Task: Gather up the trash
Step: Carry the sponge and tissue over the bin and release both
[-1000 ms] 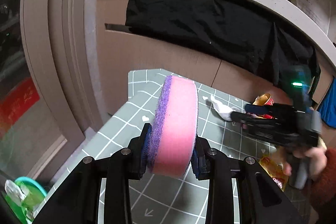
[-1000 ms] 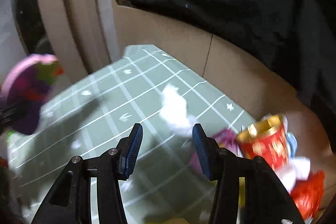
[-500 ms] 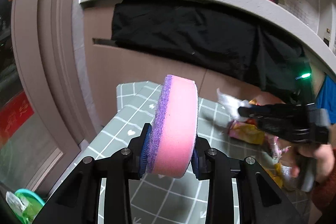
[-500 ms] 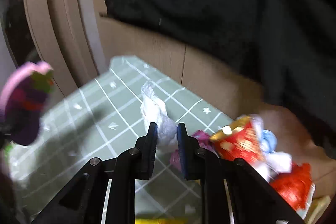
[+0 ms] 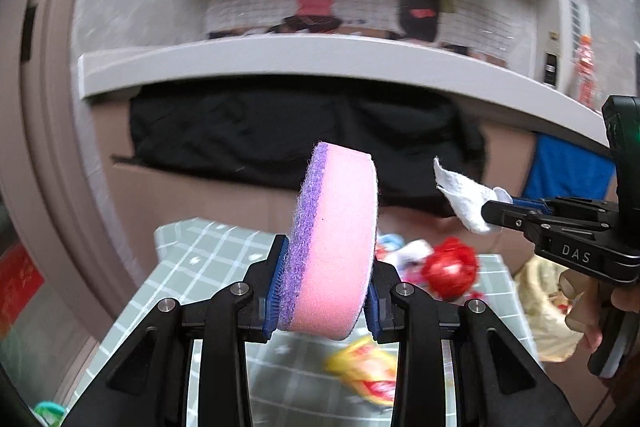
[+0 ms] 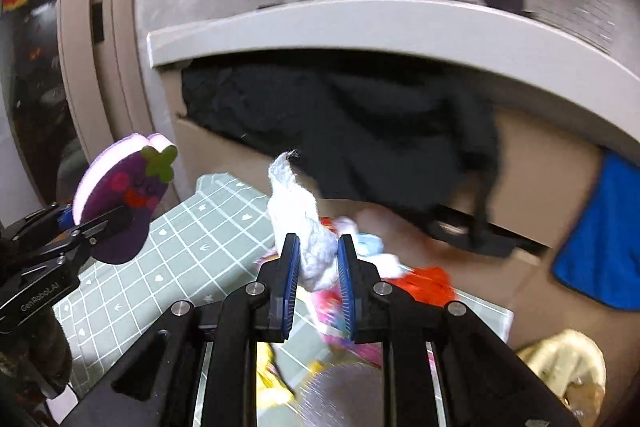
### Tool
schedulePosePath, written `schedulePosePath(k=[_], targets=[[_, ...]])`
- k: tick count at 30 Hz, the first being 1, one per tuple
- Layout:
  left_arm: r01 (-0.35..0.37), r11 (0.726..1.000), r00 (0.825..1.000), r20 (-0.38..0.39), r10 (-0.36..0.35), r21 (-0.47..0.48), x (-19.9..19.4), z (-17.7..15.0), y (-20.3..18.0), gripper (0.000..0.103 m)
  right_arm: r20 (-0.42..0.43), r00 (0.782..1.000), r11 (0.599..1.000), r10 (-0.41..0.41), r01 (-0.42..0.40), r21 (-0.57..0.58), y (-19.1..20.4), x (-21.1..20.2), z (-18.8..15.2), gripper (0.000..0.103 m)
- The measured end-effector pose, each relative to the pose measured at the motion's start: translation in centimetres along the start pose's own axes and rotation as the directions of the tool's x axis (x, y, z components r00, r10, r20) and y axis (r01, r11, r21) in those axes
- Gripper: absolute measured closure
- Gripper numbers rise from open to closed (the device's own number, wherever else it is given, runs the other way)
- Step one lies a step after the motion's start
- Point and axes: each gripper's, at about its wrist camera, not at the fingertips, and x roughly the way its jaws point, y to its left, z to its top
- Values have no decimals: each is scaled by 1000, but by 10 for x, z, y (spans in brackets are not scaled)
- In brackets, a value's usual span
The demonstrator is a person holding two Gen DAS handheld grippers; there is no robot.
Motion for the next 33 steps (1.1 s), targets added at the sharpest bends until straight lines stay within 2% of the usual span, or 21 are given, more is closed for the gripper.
schedulePosePath(k=[7, 11, 14, 20, 22, 27, 33], targets=[[81, 991, 997, 12, -82, 102, -5, 12, -105, 69, 92, 993, 993, -74, 64, 100, -80, -79, -24, 86], [161, 977, 987, -6, -162, 139, 0, 14, -169, 69, 123, 981, 980, -147, 128, 151, -126, -119, -44, 86], [235, 960, 972, -23, -235, 149, 7, 15, -215, 69, 140, 965, 959, -224, 192, 210, -166, -148, -63, 86], [375, 915, 927, -59, -370, 149, 30, 10, -293, 69, 134, 927, 908, -351, 302, 290, -221, -190, -95, 86], [411, 902, 911, -83, -404, 132, 40, 8, -315, 69, 124, 918, 896, -377, 327, 300, -233, -199, -103, 86], [452, 886, 892, -83, -445, 105, 52, 5, -345, 69, 107, 897, 874, -429, 382, 300, -245, -208, -118, 86], [467, 879, 883, -106, -457, 98, 64, -3, -363, 69, 88, 892, 863, -443, 398, 312, -263, -206, -131, 86]])
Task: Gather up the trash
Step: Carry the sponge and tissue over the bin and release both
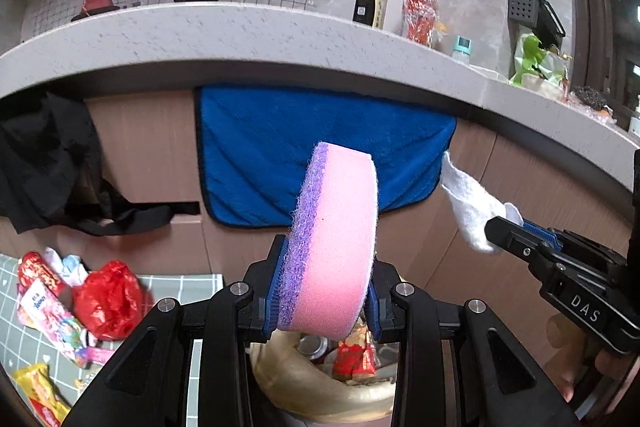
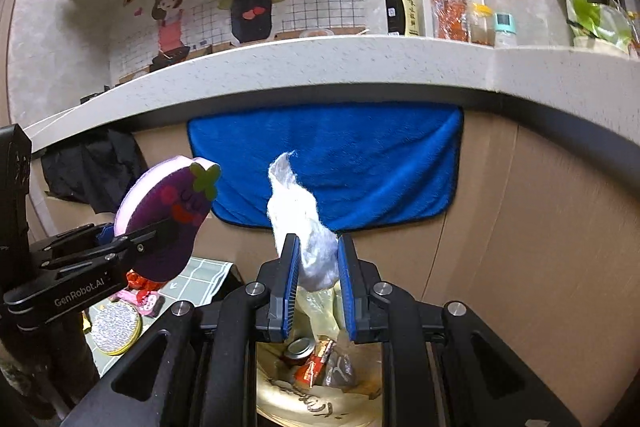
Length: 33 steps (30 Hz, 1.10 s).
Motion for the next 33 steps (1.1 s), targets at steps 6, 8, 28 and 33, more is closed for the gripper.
schedulePosePath(k=[6, 8, 28, 33], targets=[[-1, 1000, 999, -40, 0, -26, 16, -11, 2, 69, -15, 1000, 1000, 8, -7, 29, -11, 12, -6, 86], [-1, 999, 999, -49, -1, -37, 22, -14, 2, 69, -17, 1000, 999, 8, -7, 36, -14, 15, -7, 86], [218, 961, 950, -189, -249, -167, 94, -22, 28, 45, -104, 994, 993, 35, -23, 119, -34, 72, -30, 60], [201, 957, 951, -195, -242, -209, 85, -21, 53, 44, -157, 987, 986, 47, -21, 168, -38, 82, -44, 60]])
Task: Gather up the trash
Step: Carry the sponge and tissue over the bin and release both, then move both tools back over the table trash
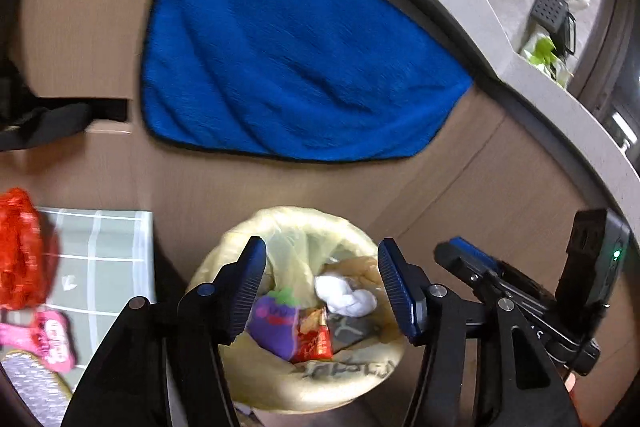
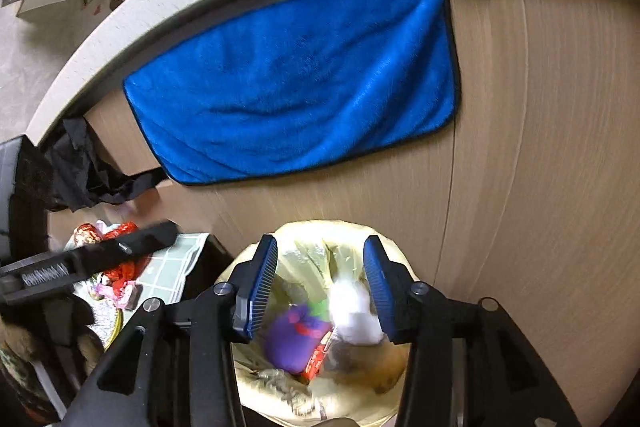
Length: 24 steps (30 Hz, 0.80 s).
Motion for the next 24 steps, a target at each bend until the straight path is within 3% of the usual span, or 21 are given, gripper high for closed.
schedulePosePath(k=[4, 7, 12, 15, 18, 20, 24], targets=[[-119, 990, 992, 56, 115, 73, -40, -1, 14, 44, 22, 1000, 1000, -3, 3, -1, 7, -11, -2, 60], [-206, 973, 976, 91, 197, 104, -79, -2, 34, 44, 36, 999, 1000, 20, -20, 1, 18, -18, 0, 60], [-335, 940, 935, 148, 323, 68, -149, -7, 81, 44, 58, 993, 995, 100, -98, -28, 62, -21, -2, 60], [-405, 914, 900, 184, 395, 19, -197, -13, 113, 44, 50, 984, 984, 170, -167, -60, 98, -15, -6, 60], [-439, 898, 881, 184, 436, -27, -230, -25, 142, 44, 29, 973, 970, 229, -226, -86, 132, -8, -14, 60], [-441, 896, 880, 173, 443, -53, -246, -37, 161, 44, -1, 964, 959, 267, -266, -97, 155, 0, -23, 60], [-396, 913, 909, 101, 405, -94, -257, -66, 193, 44, -81, 947, 938, 310, -319, -139, 195, 14, -40, 60]])
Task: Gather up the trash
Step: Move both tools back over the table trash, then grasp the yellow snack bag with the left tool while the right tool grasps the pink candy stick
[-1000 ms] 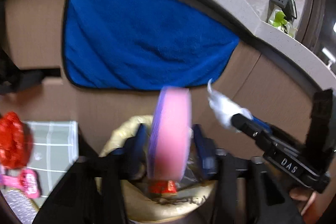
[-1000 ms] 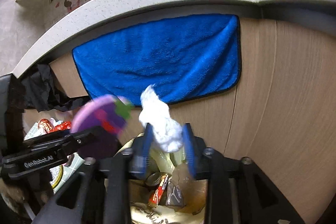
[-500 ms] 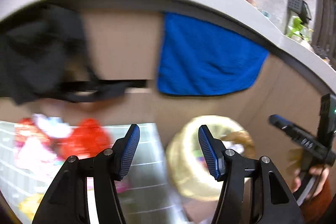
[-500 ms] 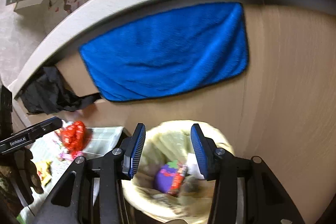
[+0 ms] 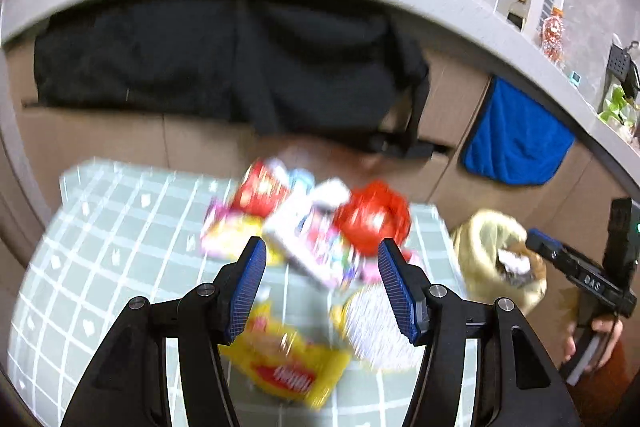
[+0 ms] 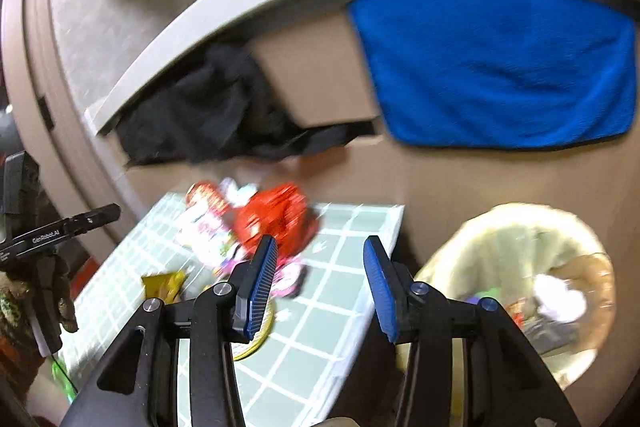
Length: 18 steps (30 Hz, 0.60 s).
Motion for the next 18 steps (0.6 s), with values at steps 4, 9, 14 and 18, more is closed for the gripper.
schedulePosePath(k=[4, 9, 14, 18], targets=[[-20, 996, 998, -61, 14, -85, 6, -37, 30, 44, -47, 999, 998, -3, 0, -58, 26, 11, -17, 60], [-61, 964, 985, -172, 16, -261, 33, -70, 59, 44, -82, 996, 998, -23, 17, -68, 33, 15, -32, 60], [-86, 945, 976, -217, 16, -316, 64, -81, 57, 44, -120, 993, 999, -20, 15, -44, 35, 21, -40, 60], [-163, 954, 972, -207, 112, -250, 75, -76, 48, 71, -126, 991, 997, -42, 32, -75, 44, 22, -41, 60]])
